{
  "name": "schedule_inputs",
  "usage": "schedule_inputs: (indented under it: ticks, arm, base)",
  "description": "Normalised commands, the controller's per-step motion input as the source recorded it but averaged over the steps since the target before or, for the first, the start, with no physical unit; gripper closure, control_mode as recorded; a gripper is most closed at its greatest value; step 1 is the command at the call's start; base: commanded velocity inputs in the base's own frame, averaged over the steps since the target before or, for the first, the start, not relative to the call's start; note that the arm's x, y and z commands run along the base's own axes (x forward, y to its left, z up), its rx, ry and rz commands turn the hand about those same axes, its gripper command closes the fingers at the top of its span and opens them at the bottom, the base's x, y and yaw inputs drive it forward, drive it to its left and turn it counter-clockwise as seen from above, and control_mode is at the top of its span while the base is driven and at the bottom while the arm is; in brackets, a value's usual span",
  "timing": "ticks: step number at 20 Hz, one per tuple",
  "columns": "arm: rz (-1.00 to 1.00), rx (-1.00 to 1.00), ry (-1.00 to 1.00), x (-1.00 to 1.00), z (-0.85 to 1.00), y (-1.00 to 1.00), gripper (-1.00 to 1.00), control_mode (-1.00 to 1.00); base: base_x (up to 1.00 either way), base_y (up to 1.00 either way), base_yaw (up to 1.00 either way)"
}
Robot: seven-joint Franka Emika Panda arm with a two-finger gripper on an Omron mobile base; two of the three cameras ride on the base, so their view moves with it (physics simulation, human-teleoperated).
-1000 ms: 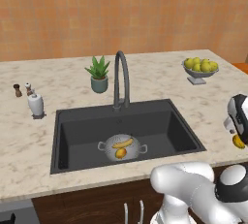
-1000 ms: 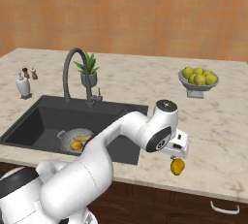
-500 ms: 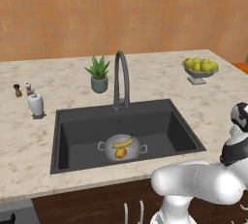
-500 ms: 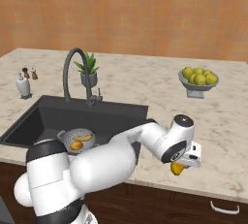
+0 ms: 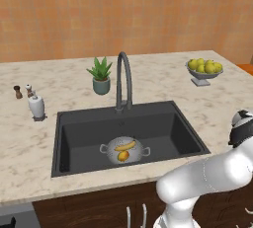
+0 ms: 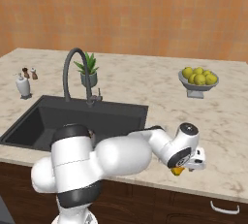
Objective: Put the colander in the sink, put the mango, mango, banana in the colander, and turn on the sink faucet and pour water over the colander.
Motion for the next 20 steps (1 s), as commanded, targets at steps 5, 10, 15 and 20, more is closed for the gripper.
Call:
schedule_inputs:
  ticks: [5,10,15,20]
  arm:
    - [0.09,0.00,0.06,0.12,-0.36,0.03,1.00,-1.00]
    - [0.07,0.00,0.12,0.14,-0.40,0.15,1.00,-1.00]
    - [0.07,0.00,-0.07,-0.05,0.23,0.10,1.00,-1.00]
    - [0.12,0.00,-0.27,-0.04,0.97,0.68,1.00,-1.00]
  base:
    - [0.00,0.00,0.00]
    - [0.00,0.00,0.00]
    - [0.00,0.00,0.00]
    - [0.00,0.00,0.00]
